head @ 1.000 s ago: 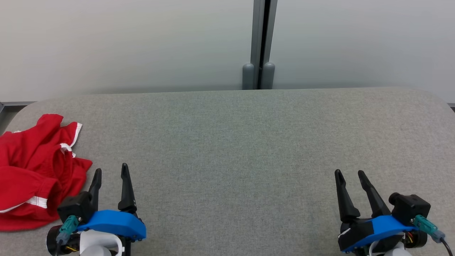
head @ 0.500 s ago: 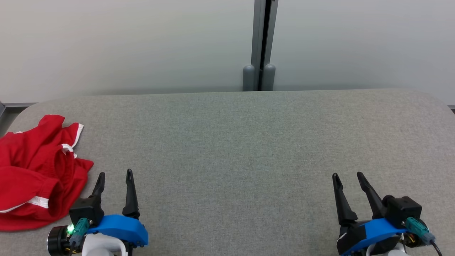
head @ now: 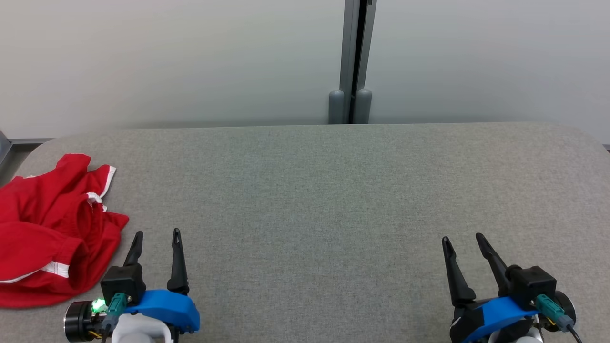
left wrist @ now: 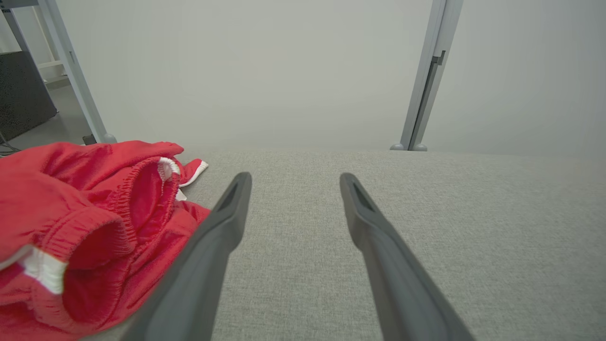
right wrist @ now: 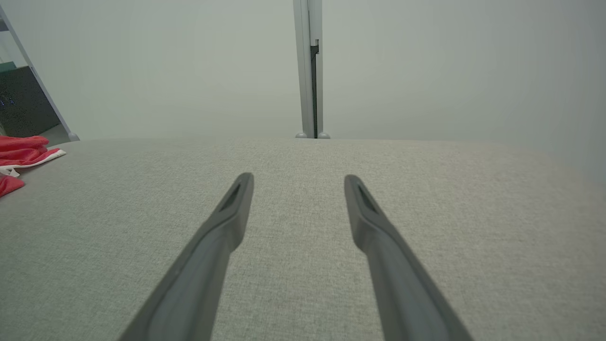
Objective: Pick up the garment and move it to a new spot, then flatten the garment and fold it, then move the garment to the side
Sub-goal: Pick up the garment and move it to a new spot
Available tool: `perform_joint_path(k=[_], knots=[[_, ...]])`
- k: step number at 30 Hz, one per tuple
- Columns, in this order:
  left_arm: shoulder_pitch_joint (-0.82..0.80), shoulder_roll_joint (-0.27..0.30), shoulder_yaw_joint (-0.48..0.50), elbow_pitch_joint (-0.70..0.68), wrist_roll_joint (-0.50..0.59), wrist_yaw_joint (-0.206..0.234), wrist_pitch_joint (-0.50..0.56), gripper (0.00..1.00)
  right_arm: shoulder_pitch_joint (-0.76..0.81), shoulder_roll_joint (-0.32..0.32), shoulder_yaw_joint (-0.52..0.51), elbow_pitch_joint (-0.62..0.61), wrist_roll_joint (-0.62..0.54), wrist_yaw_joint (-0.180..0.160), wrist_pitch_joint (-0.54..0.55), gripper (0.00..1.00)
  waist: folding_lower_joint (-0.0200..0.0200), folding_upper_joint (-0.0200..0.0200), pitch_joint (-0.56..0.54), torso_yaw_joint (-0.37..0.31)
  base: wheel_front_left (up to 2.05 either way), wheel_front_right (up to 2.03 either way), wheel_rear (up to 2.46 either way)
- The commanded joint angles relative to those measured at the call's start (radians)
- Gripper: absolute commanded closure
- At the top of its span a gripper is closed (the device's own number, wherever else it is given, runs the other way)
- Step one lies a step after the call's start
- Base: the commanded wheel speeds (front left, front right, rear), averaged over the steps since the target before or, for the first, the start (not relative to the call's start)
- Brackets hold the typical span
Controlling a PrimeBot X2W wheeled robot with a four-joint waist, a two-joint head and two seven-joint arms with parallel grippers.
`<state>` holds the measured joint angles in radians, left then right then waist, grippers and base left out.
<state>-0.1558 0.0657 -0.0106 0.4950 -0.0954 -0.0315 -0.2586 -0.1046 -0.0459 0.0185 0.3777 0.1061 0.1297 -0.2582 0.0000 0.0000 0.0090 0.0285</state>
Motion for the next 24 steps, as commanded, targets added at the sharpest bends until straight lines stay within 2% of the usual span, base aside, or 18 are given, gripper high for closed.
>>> perform_joint_path(k=[1, 10, 24], knots=[[-0.017, 0.003, -0.002, 0.006, 0.02, 0.006, -0.009, 0.0, -0.018, -0.008, -0.002, 0.005, -0.019, 0.001, -0.009, 0.0, 0.0, 0.0, 0.001, 0.001, 0.0, 0.0, 0.0], [-0.021, 0.004, 0.007, 0.017, 0.002, 0.009, -0.008, 0.0, -0.019, -0.008, -0.019, 0.018, 0.034, 0.001, -0.008, 0.0, 0.0, 0.0, 0.006, -0.002, 0.0, 0.0, 0.0], [-0.022, 0.004, 0.006, 0.023, -0.005, 0.018, -0.008, 0.0, -0.022, -0.007, -0.031, 0.028, 0.053, 0.001, -0.008, 0.0, 0.0, 0.0, 0.004, -0.001, 0.0, 0.0, 0.0]])
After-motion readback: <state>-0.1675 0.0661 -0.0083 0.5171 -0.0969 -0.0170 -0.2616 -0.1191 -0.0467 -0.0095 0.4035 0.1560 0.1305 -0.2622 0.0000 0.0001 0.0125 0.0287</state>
